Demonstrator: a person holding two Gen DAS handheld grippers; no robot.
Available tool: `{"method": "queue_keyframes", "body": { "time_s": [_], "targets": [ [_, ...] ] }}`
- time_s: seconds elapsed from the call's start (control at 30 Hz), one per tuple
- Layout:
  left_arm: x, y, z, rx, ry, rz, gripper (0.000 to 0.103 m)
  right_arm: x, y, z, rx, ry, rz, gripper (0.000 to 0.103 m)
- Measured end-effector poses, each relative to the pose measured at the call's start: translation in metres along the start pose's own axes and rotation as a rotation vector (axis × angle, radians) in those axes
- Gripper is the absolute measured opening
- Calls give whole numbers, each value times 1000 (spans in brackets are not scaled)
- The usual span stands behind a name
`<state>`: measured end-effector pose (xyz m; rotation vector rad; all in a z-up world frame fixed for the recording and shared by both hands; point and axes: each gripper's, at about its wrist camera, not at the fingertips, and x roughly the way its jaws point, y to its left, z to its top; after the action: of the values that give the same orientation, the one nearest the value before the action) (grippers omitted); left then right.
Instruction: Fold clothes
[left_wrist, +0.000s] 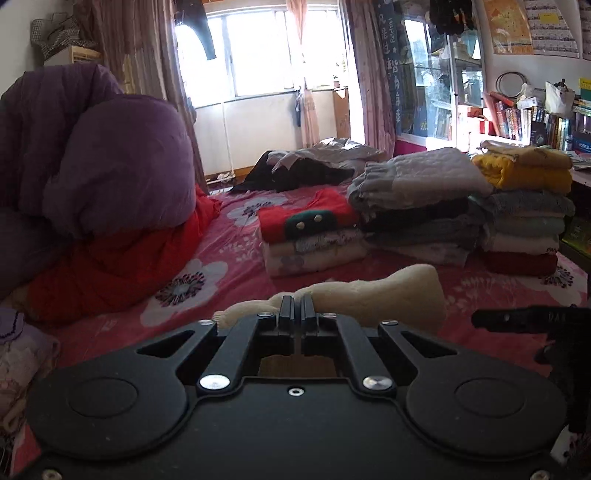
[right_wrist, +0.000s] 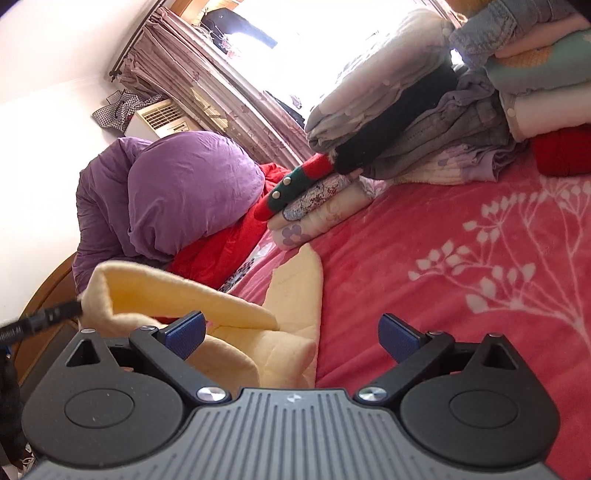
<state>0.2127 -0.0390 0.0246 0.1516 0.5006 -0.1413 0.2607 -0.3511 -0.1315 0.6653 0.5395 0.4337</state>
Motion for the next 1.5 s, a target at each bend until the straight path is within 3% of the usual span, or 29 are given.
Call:
{"method": "queue_keyframes", "body": {
  "time_s": [0.17,0.43,0.53,0.6,0.67,0.83,0.93,1.07,1.2,1.3,1.4,1.5],
  "targets": [
    [-8,70,-49,-184,110,133,0,20,3,-12,24,74,25,97],
    [-1,100,-91,-173,325,142,1,49,8,-22,150,133,116,92],
    [-20,110,-92,-189,287,155,12,57,12,-22,160,138,116,92],
    [-31,111,-88,-198,248,148,36,62,14,-22,160,143,112,92],
    [-38,104,-79,-205,206,103,51,68,17,-23,162,150,107,90],
    [-14,65,-78,-215,217,-27,55,83,20,-32,156,211,55,84],
    [8,44,-96,-267,279,-18,56,87,21,-42,144,256,27,84],
    [9,43,-128,-439,329,12,57,83,19,-60,159,318,51,84],
    [6,40,-150,-449,342,54,63,78,20,-75,175,314,86,84],
    [0,38,-144,-412,282,60,63,73,21,-85,194,299,116,74],
    [10,28,-131,-343,273,14,64,69,22,-94,215,282,145,59],
    [24,17,-122,-299,240,-9,64,76,21,-93,242,258,154,27]
  ]
}}
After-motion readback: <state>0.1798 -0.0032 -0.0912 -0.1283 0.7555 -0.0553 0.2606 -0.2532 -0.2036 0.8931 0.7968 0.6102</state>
